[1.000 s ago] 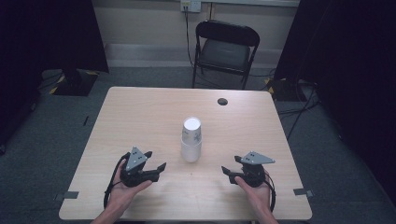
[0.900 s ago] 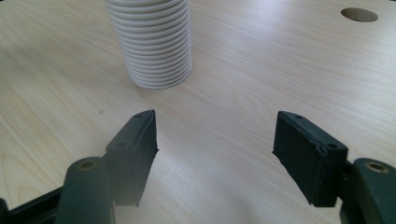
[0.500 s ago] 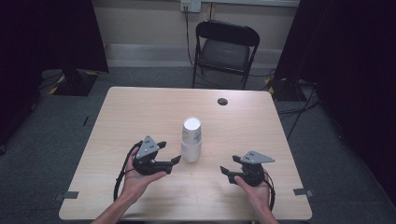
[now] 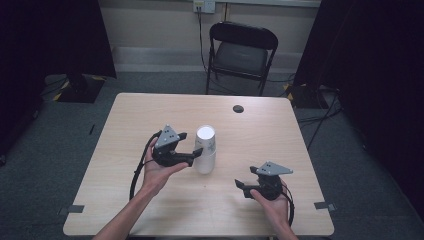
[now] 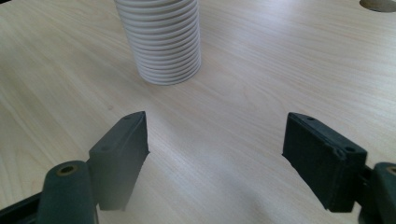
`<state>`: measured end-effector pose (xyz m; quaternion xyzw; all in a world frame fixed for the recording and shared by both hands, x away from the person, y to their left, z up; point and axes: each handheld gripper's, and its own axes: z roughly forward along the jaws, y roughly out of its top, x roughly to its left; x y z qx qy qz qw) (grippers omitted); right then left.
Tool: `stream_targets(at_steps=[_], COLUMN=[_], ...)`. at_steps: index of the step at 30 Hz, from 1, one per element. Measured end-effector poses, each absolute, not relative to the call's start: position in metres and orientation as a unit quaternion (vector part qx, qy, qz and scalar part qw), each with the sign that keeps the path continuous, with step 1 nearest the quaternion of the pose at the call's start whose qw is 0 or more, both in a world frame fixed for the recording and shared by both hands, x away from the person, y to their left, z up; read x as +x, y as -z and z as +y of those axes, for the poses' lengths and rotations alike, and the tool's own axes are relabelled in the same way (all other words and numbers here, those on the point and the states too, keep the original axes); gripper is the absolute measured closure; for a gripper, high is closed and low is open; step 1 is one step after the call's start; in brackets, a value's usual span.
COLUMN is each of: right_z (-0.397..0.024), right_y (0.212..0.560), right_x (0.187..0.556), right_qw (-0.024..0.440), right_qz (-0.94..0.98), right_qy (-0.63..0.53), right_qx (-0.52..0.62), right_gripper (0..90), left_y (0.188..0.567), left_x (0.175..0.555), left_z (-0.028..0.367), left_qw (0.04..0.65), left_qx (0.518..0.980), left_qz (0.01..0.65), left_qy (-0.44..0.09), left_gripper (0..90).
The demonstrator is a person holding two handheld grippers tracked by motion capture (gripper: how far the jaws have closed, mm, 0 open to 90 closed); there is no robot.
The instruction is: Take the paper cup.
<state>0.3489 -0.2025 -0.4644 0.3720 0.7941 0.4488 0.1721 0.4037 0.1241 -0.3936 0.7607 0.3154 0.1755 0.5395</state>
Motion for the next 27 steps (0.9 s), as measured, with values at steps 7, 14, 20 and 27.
stream_targets(at_steps=[7,14,20,27], right_z=[-0.204,-0.205,-0.205,-0.207], right_y=[0.464,0.467,0.468,0.469], right_x=[0.348,0.347,0.346,0.343], right_qw=[0.168,0.167,0.167,0.17], right_qz=[0.793,0.793,0.796,0.797], right_qy=[-0.451,-0.451,-0.448,-0.443], right_qx=[0.373,0.374,0.372,0.374], right_gripper=[20.9,20.5,19.2,19.6], left_y=[0.388,0.392,0.396,0.4], left_x=[0.413,0.42,0.426,0.429], left_z=[0.108,0.104,0.098,0.093], left_qw=[0.537,0.538,0.538,0.528], left_qx=[0.77,0.772,0.775,0.785], left_qz=[0.293,0.293,0.291,0.277], left_qy=[-0.181,-0.17,-0.16,-0.165], left_gripper=[18.7,19.7,20.6,20.4])
